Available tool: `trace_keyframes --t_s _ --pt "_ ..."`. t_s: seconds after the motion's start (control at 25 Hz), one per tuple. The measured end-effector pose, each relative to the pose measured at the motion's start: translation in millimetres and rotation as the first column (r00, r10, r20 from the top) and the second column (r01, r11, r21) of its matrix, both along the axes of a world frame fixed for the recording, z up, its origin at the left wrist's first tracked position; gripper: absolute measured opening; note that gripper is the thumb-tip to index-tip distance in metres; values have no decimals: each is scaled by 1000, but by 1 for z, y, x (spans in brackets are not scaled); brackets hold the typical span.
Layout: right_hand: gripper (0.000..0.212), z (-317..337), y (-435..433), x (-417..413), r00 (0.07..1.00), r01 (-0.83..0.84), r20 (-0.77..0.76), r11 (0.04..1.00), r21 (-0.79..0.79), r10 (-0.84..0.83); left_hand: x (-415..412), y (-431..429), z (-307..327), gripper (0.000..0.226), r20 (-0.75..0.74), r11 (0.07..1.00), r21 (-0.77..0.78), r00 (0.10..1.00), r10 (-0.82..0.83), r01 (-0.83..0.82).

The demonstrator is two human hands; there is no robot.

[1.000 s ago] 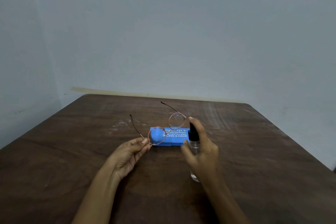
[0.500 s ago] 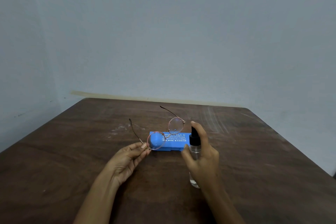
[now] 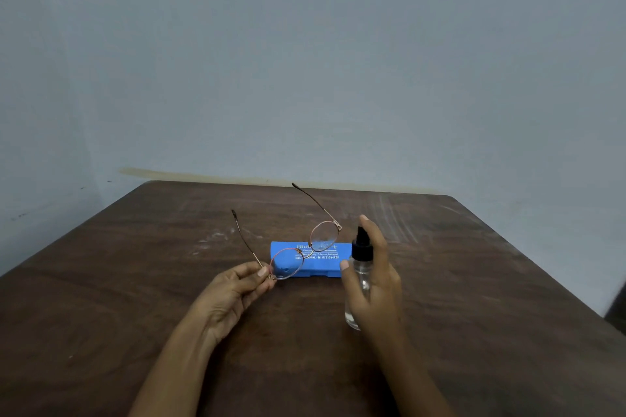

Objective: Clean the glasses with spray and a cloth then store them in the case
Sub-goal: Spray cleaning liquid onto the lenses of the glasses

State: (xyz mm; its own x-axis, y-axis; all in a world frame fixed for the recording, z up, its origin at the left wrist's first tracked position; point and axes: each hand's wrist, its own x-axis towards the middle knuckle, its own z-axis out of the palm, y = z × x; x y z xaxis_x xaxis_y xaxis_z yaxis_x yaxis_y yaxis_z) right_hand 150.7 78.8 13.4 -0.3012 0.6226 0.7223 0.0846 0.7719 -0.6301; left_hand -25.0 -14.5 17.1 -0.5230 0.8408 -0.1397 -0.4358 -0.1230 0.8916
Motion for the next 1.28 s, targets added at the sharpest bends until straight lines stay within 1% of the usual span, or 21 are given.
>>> trace_keyframes --t_s 0.12,0.2,0.32,0.52,0.64,0.8,0.96,1.12,1.28 --pt "75 1 2 4 998 -51 -21 999 -12 51 0 1 -2 18 -57 1000 3 998 2 -1" --pt "80 6 5 5 997 -66 -46 997 -30 64 1 1 -4 17 -98 1000 8 995 4 -4" --pt "80 16 15 10 998 -42 -39 998 -41 40 -1 3 -5 16 -143 1000 15 990 5 -3" --pt "80 19 51 31 1000 1 19 997 -72 0 0 6 -9 15 -214 1000 16 977 3 1" --pt "79 15 63 39 999 32 21 997 -64 -30 3 7 -8 14 -302 999 41 953 10 3" --pt "79 2 69 44 999 43 -7 994 -103 -44 8 9 -8 16 -382 998 58 924 35 -13" --pt "82 -4 72 45 996 77 -31 989 -124 -82 9 10 -9 16 -430 998 63 902 36 -10" --pt "86 -7 73 46 996 81 -9 985 -152 -84 9 12 -10 16 -462 998 62 886 38 -10" --pt "83 -7 71 46 995 100 0 985 -143 -101 10 12 -10 16 -487 997 79 872 58 -22"
